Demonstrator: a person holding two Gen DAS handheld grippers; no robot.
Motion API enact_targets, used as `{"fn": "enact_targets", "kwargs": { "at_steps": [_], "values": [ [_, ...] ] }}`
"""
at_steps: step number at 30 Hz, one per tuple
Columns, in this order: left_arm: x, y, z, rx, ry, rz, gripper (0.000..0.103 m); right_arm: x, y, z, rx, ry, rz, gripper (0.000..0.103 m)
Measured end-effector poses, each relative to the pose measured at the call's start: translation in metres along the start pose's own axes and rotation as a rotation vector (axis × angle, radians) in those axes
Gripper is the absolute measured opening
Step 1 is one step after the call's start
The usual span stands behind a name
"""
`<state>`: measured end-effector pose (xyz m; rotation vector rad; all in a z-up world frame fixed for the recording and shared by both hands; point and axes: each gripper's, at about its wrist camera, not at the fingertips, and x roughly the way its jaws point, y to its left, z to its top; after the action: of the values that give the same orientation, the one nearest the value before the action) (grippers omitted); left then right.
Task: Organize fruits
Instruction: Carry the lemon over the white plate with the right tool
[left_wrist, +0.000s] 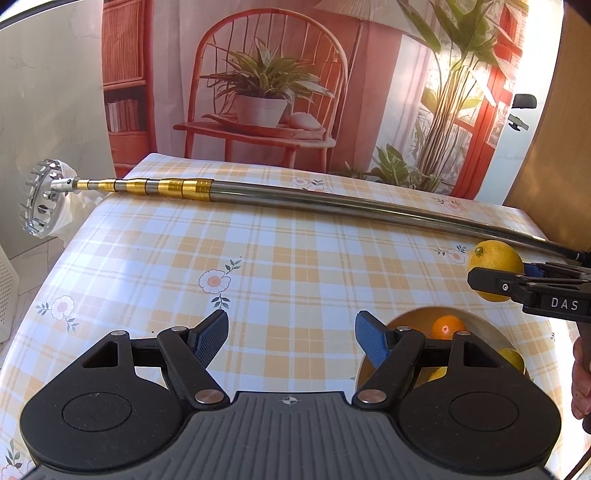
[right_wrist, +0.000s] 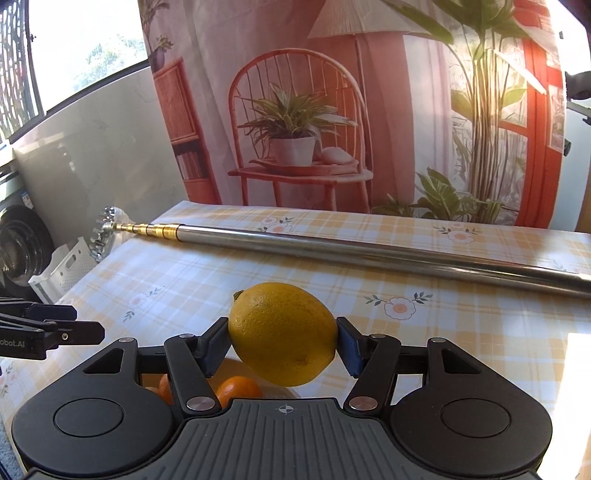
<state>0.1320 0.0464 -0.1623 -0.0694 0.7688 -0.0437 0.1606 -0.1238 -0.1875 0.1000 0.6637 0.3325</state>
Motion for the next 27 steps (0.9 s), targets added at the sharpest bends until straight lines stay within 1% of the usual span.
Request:
{"fn": "enact_targets", "kwargs": {
  "at_steps": [6,14,19,27],
  "values": [
    [-0.011,-0.006,-0.003,0.013,-0.012,-0.003,0.078,-0.028,0.007,-0.014,0.034,-0.019,0.012,0.057],
    [-0.024,-0.015,-0.01,0.027,-0.02,-0.013,0.078,-0.057,0.014,-0.04,0.084,-0.014,0.021,0.057],
    [-0.033,-0.022,-0.016,0.051,-0.029,-0.021,0.078,-0.067,0.018,-0.054,0.121,0.011,0.031,0.057],
    [-0.047,-0.024,-0.025,0.06,-0.04,-0.035,0.08,-0.071,0.038,-0.068,0.081,0.074,0.043,0.057]
  ]
}}
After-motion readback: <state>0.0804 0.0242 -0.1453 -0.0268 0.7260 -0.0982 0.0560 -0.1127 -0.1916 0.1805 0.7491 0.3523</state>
